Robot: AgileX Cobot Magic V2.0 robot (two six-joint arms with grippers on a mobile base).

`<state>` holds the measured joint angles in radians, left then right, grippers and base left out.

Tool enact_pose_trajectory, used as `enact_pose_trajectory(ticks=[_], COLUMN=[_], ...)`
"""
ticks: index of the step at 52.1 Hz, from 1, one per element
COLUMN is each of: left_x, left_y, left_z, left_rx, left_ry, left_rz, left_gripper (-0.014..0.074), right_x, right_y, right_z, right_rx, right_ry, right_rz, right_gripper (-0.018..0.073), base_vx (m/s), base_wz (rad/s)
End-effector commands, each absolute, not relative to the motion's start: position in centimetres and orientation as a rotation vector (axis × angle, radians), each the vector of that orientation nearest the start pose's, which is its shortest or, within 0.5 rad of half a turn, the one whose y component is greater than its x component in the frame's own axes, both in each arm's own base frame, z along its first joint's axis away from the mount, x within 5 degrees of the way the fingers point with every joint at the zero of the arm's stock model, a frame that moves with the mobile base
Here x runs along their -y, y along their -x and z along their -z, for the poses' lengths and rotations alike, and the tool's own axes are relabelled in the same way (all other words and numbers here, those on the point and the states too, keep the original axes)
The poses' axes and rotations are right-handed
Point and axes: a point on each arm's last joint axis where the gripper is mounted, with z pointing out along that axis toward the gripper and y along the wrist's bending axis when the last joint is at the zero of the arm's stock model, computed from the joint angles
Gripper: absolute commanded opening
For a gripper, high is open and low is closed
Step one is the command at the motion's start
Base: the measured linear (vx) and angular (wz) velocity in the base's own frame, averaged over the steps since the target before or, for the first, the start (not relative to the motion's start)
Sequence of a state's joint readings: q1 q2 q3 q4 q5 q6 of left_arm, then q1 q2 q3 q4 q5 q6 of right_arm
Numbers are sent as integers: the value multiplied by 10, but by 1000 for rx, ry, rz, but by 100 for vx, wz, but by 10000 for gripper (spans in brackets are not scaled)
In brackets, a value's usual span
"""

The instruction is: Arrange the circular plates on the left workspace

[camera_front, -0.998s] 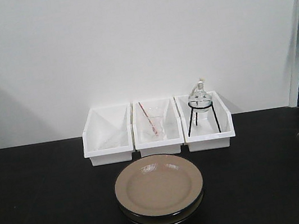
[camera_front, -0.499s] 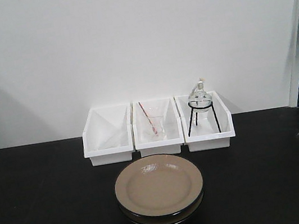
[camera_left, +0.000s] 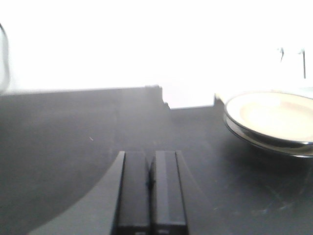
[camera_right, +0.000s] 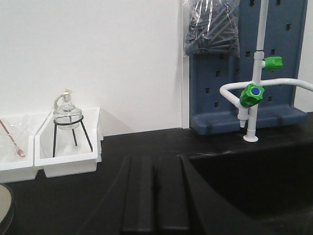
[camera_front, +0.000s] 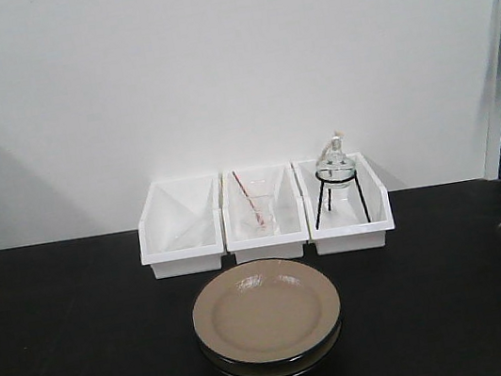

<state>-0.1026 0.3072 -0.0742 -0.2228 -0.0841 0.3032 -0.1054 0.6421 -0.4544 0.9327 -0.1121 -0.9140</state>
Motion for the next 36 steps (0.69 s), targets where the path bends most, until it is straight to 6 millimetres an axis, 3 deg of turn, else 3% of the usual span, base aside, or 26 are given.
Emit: enact_pose_trajectory(ticks=[1,5,10,36], left_x=[5,5,5,5], left_y=[-71,-61,-55,-56], left_z=[-216,-203,-202,-202], left_rx=[-1478,-1470,-1451,-1459], left_ry=[-133,-128,-158,-172], left_rz=[-26,-6,-29,-42], left_gripper=[-6,-6,-6,-6], right_x=[27,27,27,26], right_y=[-136,-136,-136,-136], right_z=[-331,-331,-331,-330], right_rx=[-1527,-1527,-1527,-1530], right_ry=[-188,-188,-188,-186], right_rz=[187,187,187,185], right_gripper=[-3,-3,-3,-3], base_vx=[0,0,0,0], base_wz=[0,0,0,0])
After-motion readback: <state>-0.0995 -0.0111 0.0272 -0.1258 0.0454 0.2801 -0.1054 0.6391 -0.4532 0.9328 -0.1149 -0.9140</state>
